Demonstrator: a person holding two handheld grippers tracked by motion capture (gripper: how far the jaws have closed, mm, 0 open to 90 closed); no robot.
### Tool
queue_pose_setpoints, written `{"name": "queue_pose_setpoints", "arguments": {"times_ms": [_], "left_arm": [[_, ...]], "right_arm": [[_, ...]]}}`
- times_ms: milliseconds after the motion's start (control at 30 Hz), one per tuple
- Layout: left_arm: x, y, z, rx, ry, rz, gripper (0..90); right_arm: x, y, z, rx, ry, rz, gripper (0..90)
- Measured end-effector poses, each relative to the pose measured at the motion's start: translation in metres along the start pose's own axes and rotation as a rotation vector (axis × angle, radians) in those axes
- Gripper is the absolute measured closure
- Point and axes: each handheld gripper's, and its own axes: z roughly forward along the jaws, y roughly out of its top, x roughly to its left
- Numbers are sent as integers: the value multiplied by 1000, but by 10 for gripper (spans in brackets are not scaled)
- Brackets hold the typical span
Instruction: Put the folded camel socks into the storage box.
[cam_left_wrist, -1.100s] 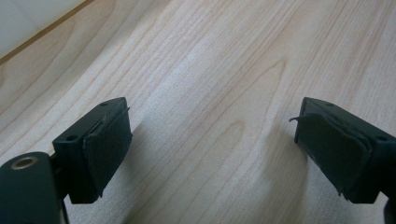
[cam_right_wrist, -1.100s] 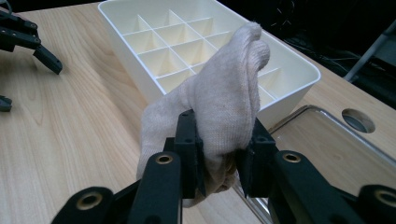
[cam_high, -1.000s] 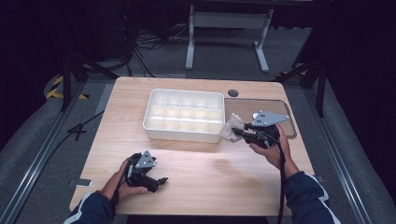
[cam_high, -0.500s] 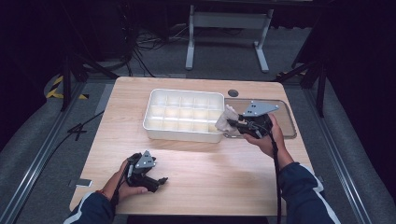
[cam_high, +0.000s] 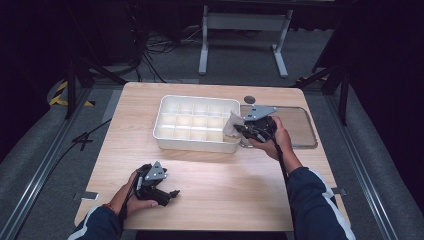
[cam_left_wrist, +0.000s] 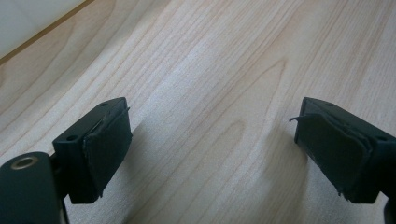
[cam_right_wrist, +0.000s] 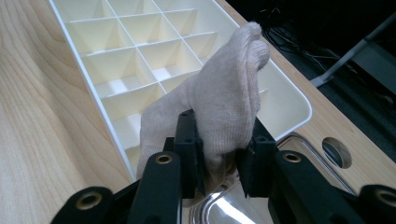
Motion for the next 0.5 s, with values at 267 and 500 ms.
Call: {"name": "queue_pose_setpoints", "arguments": {"times_ms": [267,500], "left_arm": [[0,0,0,-1,0,-1,110],[0,0,0,-1,1,0,110]], "right_arm": [[2,-1,17,34,-5,-5,722],[5,-4,23,88,-25,-49,722]]}}
